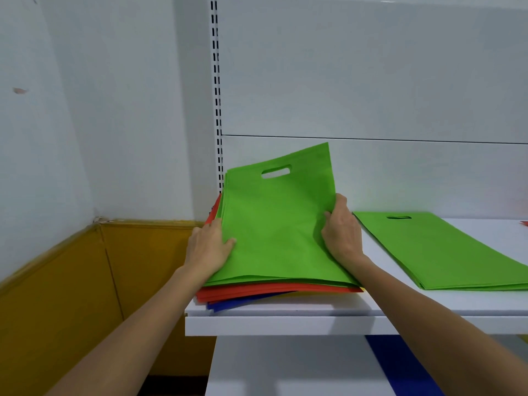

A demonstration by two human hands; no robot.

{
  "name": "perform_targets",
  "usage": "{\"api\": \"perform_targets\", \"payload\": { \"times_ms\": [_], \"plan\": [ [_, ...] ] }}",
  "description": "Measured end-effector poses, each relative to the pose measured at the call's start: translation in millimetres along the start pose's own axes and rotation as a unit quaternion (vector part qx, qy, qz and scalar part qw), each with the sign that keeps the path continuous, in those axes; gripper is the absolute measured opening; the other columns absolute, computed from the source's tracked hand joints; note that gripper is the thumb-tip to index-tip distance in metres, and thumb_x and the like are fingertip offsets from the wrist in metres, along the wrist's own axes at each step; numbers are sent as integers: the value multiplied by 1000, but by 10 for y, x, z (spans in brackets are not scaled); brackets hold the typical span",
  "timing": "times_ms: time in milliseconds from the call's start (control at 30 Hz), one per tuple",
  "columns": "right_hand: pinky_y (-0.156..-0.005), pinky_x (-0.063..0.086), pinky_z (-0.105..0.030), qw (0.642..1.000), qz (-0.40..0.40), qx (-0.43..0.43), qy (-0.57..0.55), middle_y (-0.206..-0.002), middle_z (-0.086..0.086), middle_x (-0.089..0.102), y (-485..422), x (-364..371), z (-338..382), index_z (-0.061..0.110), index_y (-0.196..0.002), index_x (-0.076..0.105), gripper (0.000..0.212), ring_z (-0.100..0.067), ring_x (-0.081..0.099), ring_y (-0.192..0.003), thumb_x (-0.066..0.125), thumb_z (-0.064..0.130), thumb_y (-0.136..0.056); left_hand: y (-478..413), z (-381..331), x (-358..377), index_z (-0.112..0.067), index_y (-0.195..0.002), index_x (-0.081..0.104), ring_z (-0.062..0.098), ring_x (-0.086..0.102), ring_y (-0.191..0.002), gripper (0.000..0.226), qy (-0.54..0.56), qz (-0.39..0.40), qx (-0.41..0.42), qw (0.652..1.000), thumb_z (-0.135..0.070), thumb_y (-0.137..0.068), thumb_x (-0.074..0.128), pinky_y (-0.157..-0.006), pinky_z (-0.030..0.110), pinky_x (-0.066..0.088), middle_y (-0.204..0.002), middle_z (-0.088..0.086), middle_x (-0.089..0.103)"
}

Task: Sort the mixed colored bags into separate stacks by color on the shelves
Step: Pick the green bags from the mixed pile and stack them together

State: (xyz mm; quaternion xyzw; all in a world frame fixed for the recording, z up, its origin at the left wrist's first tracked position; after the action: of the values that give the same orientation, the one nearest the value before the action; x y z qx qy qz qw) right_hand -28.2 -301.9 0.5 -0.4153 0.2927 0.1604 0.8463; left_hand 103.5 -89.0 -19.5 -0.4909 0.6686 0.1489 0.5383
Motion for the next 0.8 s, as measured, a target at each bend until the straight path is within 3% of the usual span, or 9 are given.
{"api": "perform_targets", "payload": {
  "times_ms": [400, 633, 800],
  "plan": [
    [-70, 45, -46, 999, 9, 2, 40, -102, -20, 61, -4, 26, -34, 1, -124, 37, 29, -39, 58, -84, 39, 4, -95, 122, -178, -96, -12, -143, 30, 22, 45, -122, 56, -100, -81, 92, 987, -31, -94, 49, -101, 31, 35, -138, 5, 48],
    [-75, 45, -47, 1000, 17, 14, 5, -108, -20, 60, 7, 34, -51, 2, -127, 34, 34, -37, 57, -89, 40, 2, -94, 130, -140, -80, -11, -139, 34, 24, 47, -118, 51, 50, -59, 75, 994, -9, -91, 53, -99, 31, 35, -130, 11, 44],
    [-89, 41, -44, 998, 30, 21, -53, -132, -16, 48, -3, 11, -66, 7, -138, 27, 52, -37, 52, -109, 47, 1, -91, 108, -106, -153, -16, -125, 53, 24, 53, -111, 35, 13, -52, 47, 997, -21, -91, 57, -89, 31, 41, -122, 8, 54]
  ]
}}
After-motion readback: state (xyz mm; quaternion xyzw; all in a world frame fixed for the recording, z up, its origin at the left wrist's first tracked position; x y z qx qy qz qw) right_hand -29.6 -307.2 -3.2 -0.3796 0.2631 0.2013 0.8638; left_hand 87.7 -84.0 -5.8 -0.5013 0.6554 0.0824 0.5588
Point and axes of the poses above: each hand's wrist, its own y-axis away from the middle knuckle, its own x-axis out of the palm, z = x × y, the point moved 5 cm from there along -y, towards the middle knuckle
